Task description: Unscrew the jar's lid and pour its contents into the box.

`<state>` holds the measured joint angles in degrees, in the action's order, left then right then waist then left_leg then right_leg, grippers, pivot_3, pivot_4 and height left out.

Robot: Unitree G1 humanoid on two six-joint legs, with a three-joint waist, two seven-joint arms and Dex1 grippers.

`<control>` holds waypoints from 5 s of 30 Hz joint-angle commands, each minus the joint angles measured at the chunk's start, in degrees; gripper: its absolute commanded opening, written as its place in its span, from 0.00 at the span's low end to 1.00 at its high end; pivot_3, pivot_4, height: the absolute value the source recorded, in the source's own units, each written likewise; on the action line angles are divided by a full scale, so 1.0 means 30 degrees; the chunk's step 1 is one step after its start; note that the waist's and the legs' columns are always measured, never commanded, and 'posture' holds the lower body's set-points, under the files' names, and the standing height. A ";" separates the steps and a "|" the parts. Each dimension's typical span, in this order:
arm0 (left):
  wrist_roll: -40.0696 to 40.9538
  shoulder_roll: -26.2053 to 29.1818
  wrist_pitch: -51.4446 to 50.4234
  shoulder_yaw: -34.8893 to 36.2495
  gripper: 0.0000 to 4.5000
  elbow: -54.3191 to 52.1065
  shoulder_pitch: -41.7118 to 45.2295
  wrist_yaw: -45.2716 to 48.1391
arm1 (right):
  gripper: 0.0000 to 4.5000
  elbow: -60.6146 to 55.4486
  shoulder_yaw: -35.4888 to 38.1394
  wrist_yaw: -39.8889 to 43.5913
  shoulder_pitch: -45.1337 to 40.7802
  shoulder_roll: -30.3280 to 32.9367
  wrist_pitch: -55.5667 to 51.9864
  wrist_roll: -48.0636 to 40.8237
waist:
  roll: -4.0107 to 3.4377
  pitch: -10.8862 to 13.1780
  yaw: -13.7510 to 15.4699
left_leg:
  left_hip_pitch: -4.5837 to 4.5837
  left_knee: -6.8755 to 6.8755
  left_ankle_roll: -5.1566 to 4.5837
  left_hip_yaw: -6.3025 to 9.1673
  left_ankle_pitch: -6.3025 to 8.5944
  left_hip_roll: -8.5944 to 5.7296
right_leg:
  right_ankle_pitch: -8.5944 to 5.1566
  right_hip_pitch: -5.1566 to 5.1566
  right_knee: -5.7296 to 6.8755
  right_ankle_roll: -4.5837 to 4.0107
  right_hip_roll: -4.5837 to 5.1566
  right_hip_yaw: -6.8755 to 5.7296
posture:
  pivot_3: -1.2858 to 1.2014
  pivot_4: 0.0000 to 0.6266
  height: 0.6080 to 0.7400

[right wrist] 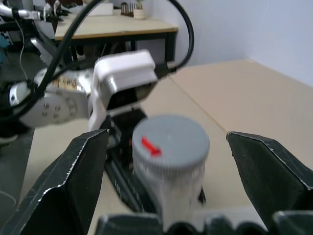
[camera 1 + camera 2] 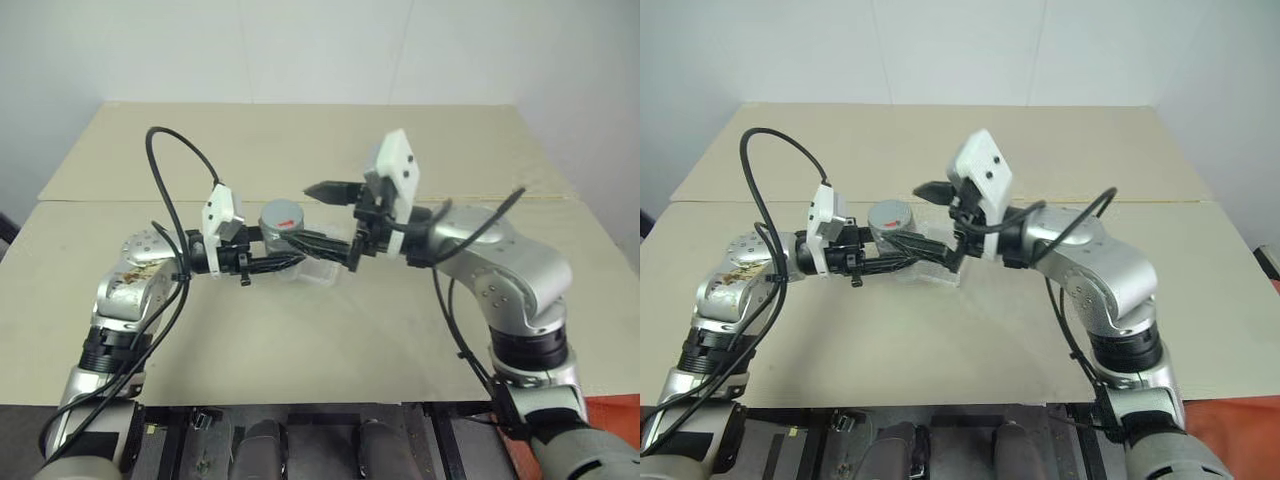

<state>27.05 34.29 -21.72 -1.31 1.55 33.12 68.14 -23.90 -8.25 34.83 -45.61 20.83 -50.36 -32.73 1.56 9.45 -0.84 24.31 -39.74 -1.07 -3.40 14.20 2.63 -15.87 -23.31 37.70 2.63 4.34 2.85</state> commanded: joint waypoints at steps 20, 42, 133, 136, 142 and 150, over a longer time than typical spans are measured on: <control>0.0188 0.0128 0.0130 0.0338 0.45 -0.0658 0.0017 -0.0097 | 1.00 0.1040 -0.0751 -0.1927 -0.0686 -0.1026 -0.0110 0.1968 | -0.0001 0.0000 0.0024 | 0.0008 0.0001 0.0000 0.0002 0.0000 -0.0001 | 0.0000 0.0000 0.0068 0.0000 0.0004 -0.0010 | 0.52 0.24 1.00; 0.0505 0.0749 -0.0206 0.0642 0.45 -0.1302 -0.0447 -0.0173 | 1.00 0.0792 0.0940 -0.0438 0.0166 0.1124 0.0399 0.1192 | 0.0000 0.0000 0.0035 | 0.0008 0.0004 -0.0001 0.0000 0.0001 0.0000 | 0.0000 0.0000 -0.0016 0.0000 0.0004 -0.0012 | 0.52 0.24 1.00; -0.0277 -0.0228 0.0670 0.0216 0.45 0.0767 0.0473 -0.0028 | 1.00 -0.0268 0.2305 0.1833 0.1365 0.2131 0.0338 -0.1218 | 0.0002 0.0001 0.0036 | 0.0014 0.0003 -0.0002 0.0007 0.0001 -0.0004 | 0.0000 0.0004 -0.0032 0.0000 0.0009 -0.0020 | 0.52 0.24 1.00; -0.0318 -0.0435 0.0724 0.0073 0.45 0.0888 0.0617 0.0038 | 1.00 -0.0058 0.2076 0.1552 0.0884 0.1505 0.0240 -0.1525 | 0.0002 0.0001 -0.0015 | 0.0008 0.0005 -0.0002 0.0009 0.0001 -0.0002 | 0.0000 0.0006 -0.0030 0.0000 0.0007 -0.0019 | 0.52 0.24 1.00; -0.0457 -0.0699 0.0878 -0.0049 0.45 0.1072 0.0846 0.0134 | 1.00 0.0679 0.0952 0.1002 0.0215 0.0457 0.0462 -0.0813 | 0.0001 0.0000 0.0007 | 0.0007 0.0004 -0.0002 0.0008 0.0001 -0.0001 | 0.0000 0.0005 -0.0024 0.0000 0.0005 -0.0019 | 0.52 0.24 1.00; -0.0433 -0.0723 0.0926 -0.0090 0.45 0.0927 0.0844 0.0211 | 1.00 0.2083 0.0162 0.0569 -0.0675 -0.0738 0.0964 0.0208 | 0.0000 0.0000 0.0010 | 0.0009 0.0003 -0.0001 0.0008 0.0001 -0.0003 | 0.0000 0.0005 -0.0012 0.0000 0.0006 -0.0021 | 0.52 0.24 1.00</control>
<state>25.72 32.10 -19.90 -1.58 5.72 34.58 68.29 -17.26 -8.35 36.86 -46.32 18.84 -49.49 -32.65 1.56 9.45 -0.81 24.34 -39.73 -1.07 -3.38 14.21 2.62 -15.87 -23.29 37.67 2.63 4.35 2.79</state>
